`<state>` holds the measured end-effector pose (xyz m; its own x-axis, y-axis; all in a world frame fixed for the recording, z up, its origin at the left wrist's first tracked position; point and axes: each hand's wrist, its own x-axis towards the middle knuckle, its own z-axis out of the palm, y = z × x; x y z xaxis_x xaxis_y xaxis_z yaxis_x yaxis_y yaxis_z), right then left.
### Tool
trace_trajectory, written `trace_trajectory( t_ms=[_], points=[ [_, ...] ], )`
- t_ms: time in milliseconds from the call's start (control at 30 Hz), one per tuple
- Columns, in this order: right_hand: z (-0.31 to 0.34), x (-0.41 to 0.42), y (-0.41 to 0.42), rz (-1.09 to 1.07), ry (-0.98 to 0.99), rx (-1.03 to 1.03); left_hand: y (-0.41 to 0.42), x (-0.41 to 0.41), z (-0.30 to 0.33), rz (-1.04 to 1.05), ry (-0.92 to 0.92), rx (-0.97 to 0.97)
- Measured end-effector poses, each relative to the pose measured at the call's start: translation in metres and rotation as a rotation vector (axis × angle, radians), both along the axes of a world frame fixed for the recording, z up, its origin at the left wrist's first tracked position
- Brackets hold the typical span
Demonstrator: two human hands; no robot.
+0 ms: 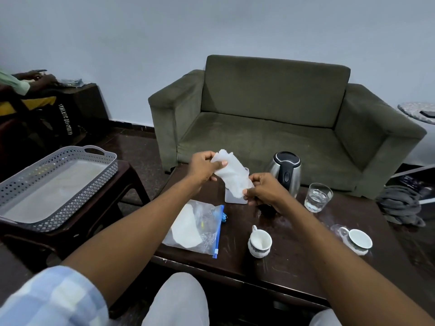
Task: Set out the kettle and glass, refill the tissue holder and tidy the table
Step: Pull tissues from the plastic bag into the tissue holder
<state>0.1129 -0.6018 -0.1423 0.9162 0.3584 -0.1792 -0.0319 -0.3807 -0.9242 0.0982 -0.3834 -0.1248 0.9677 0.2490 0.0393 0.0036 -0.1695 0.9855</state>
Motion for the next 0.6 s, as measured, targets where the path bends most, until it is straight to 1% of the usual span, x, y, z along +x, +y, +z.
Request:
trace_trajectory(
  t_ms=[67, 200, 267, 367, 467, 600],
  points=[
    [-0.010, 0.006, 0.003, -0.075, -0.045, -0.038, -0.006, 0.014, 0.004, -0.047, -0.059, 0.100],
    [-0.026, 0.027, 0.015, -0.281, -0.226, -0.062, -0.023, 0.039, 0.002, -0.091, -0.151, 0.260],
    [-0.035, 0.039, 0.022, -0.350, -0.239, -0.057, -0.027, 0.051, -0.004, -0.096, -0.203, 0.366],
    [-0.048, 0.057, 0.031, -0.423, -0.228, -0.083, -0.028, 0.067, -0.018, -0.045, -0.268, 0.490],
    [-0.059, 0.070, 0.036, -0.473, -0.240, -0.126, -0.026, 0.080, -0.033, 0.005, -0.271, 0.484],
    [-0.077, 0.079, 0.039, -0.448, -0.232, -0.182, -0.022, 0.093, -0.056, -0.017, -0.189, 0.437]
  ],
)
